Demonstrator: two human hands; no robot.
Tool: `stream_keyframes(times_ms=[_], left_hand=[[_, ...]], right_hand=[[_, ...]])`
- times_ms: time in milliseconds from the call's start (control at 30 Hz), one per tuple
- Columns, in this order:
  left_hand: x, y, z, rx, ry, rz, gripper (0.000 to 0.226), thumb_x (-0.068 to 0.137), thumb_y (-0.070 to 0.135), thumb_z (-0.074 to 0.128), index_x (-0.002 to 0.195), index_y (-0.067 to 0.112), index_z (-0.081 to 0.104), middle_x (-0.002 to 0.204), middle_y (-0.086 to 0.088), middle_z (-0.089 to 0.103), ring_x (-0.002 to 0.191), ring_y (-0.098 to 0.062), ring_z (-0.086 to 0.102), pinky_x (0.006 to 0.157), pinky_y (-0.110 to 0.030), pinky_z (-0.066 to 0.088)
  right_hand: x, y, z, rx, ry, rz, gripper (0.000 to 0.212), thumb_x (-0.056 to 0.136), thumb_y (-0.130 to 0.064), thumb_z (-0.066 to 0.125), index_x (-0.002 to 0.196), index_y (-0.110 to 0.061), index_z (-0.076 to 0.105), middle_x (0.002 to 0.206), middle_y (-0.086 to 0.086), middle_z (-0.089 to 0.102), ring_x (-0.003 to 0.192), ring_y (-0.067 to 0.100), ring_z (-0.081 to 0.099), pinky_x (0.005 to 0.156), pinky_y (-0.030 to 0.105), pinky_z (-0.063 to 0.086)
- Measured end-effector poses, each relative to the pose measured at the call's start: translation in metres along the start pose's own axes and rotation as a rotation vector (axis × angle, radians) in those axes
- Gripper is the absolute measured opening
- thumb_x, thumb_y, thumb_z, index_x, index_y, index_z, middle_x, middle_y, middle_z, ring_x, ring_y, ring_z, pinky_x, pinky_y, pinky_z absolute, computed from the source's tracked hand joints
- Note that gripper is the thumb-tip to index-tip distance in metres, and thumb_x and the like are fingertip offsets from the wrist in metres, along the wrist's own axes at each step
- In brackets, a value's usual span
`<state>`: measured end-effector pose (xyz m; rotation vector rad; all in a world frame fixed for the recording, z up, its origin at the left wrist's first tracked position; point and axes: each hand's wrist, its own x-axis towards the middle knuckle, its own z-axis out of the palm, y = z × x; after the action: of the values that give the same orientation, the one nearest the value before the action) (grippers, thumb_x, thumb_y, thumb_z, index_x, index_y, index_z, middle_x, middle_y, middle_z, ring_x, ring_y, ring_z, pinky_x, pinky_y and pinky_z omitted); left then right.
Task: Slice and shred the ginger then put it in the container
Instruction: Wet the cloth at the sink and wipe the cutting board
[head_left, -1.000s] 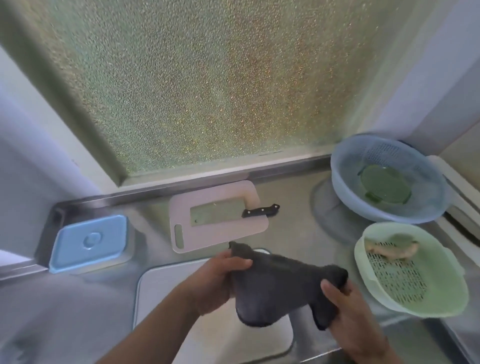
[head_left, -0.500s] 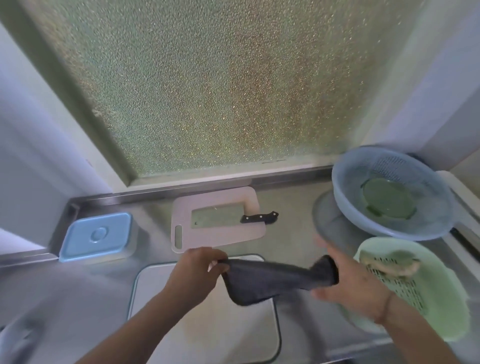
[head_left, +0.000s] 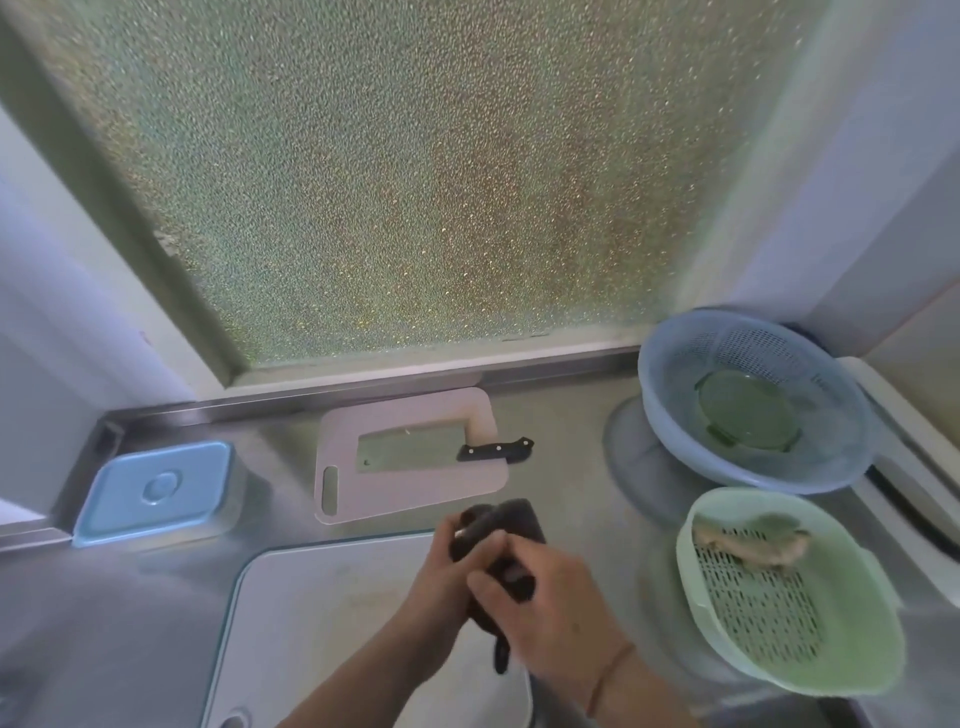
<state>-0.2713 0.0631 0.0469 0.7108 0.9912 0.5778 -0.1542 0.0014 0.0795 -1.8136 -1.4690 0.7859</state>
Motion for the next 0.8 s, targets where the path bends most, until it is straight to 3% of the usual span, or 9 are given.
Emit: stream_keyframes(times_ms=[100, 167, 233, 333, 400, 467, 533, 667, 800], left_hand=[[0.009, -0.011, -0.012, -0.028, 0.011, -0.011, 0.066, 0.069, 0.014, 0.079, 0.132, 0.009, 0.058, 0.121, -0.017, 0.071, 0.111, -0.037, 0.068, 0.08, -0.045, 0.06], [0.01, -0.016, -0.012, -0.039, -0.037, -0.026, 0.064, 0.067, 0.007, 0.076, 0.129, 0.007, 0.06, 0.12, -0.019, 0.071, 0.111, -0.036, 0.069, 0.087, -0.046, 0.059], [0.011, -0.02, -0.008, 0.008, -0.054, -0.029, 0.066, 0.07, 0.003, 0.077, 0.133, 0.011, 0.057, 0.122, -0.018, 0.07, 0.11, -0.034, 0.069, 0.086, -0.042, 0.059], [0.018, -0.027, -0.007, 0.129, 0.024, -0.079, 0.094, 0.071, 0.0, 0.086, 0.14, 0.042, 0.038, 0.126, -0.007, 0.063, 0.109, -0.032, 0.069, 0.082, -0.045, 0.061], [0.024, -0.032, -0.008, 0.325, 0.009, -0.079, 0.109, 0.048, 0.013, 0.093, 0.137, 0.047, 0.039, 0.132, 0.004, 0.05, 0.112, -0.029, 0.067, 0.088, -0.043, 0.06], [0.029, -0.035, -0.007, 0.718, -0.054, 0.046, 0.092, 0.043, 0.027, 0.087, 0.128, 0.04, 0.056, 0.129, 0.011, 0.049, 0.113, -0.017, 0.064, 0.098, -0.022, 0.052], [0.033, -0.032, 0.001, 1.028, -0.105, 0.161, 0.055, 0.057, 0.03, 0.072, 0.112, 0.032, 0.07, 0.111, 0.014, 0.061, 0.098, -0.001, 0.06, 0.083, -0.002, 0.04], [0.059, -0.026, 0.014, 1.122, -0.04, 0.224, 0.028, 0.065, 0.026, 0.055, 0.085, 0.039, 0.069, 0.075, 0.013, 0.067, 0.072, -0.002, 0.059, 0.067, -0.017, 0.045], [0.092, -0.005, 0.036, 1.026, 0.008, 0.207, 0.027, 0.073, 0.025, 0.062, 0.073, 0.052, 0.063, 0.07, 0.018, 0.064, 0.062, 0.003, 0.058, 0.067, -0.023, 0.049]], right_hand=[[-0.012, 0.031, -0.006, 0.271, 0.367, 0.162, 0.032, 0.072, -0.051, 0.066, 0.096, -0.03, 0.068, 0.092, -0.017, 0.07, 0.089, 0.001, 0.066, 0.077, 0.014, 0.05], [-0.015, 0.055, -0.01, 0.494, 0.246, 0.368, 0.062, 0.062, -0.05, 0.074, 0.118, -0.033, 0.052, 0.11, -0.011, 0.067, 0.106, 0.005, 0.061, 0.089, 0.017, 0.044], [-0.017, 0.073, -0.01, 0.727, -0.009, 0.488, 0.086, 0.056, -0.045, 0.079, 0.13, -0.033, 0.037, 0.097, 0.009, 0.072, 0.093, 0.016, 0.067, 0.085, 0.024, 0.05], [-0.017, 0.098, -0.015, 0.666, 0.028, 0.418, 0.08, 0.057, -0.037, 0.083, 0.128, -0.033, 0.046, 0.062, 0.01, 0.064, 0.06, 0.016, 0.057, 0.065, 0.024, 0.048], [-0.015, 0.106, -0.02, 0.592, 0.022, 0.386, 0.083, 0.051, -0.047, 0.089, 0.124, -0.024, 0.057, 0.073, 0.004, 0.069, 0.07, 0.016, 0.061, 0.073, 0.028, 0.048], [-0.011, 0.113, -0.025, 0.499, -0.066, 0.382, 0.076, 0.045, -0.037, 0.091, 0.115, -0.025, 0.064, 0.094, -0.003, 0.074, 0.091, 0.011, 0.068, 0.081, 0.023, 0.051], [-0.006, 0.116, -0.029, 0.235, -0.085, 0.321, 0.054, 0.048, -0.035, 0.081, 0.1, -0.041, 0.067, 0.101, -0.011, 0.07, 0.099, 0.007, 0.066, 0.085, 0.015, 0.048], [0.014, 0.121, -0.043, -0.2, -0.05, 0.266, 0.03, 0.061, -0.045, 0.068, 0.088, -0.037, 0.058, 0.104, -0.008, 0.049, 0.099, 0.01, 0.049, 0.088, 0.016, 0.036], [0.059, 0.117, -0.059, -0.089, 0.032, 0.411, 0.016, 0.086, -0.028, 0.067, 0.091, -0.029, 0.052, 0.094, -0.006, 0.061, 0.094, 0.015, 0.058, 0.08, 0.022, 0.041]])
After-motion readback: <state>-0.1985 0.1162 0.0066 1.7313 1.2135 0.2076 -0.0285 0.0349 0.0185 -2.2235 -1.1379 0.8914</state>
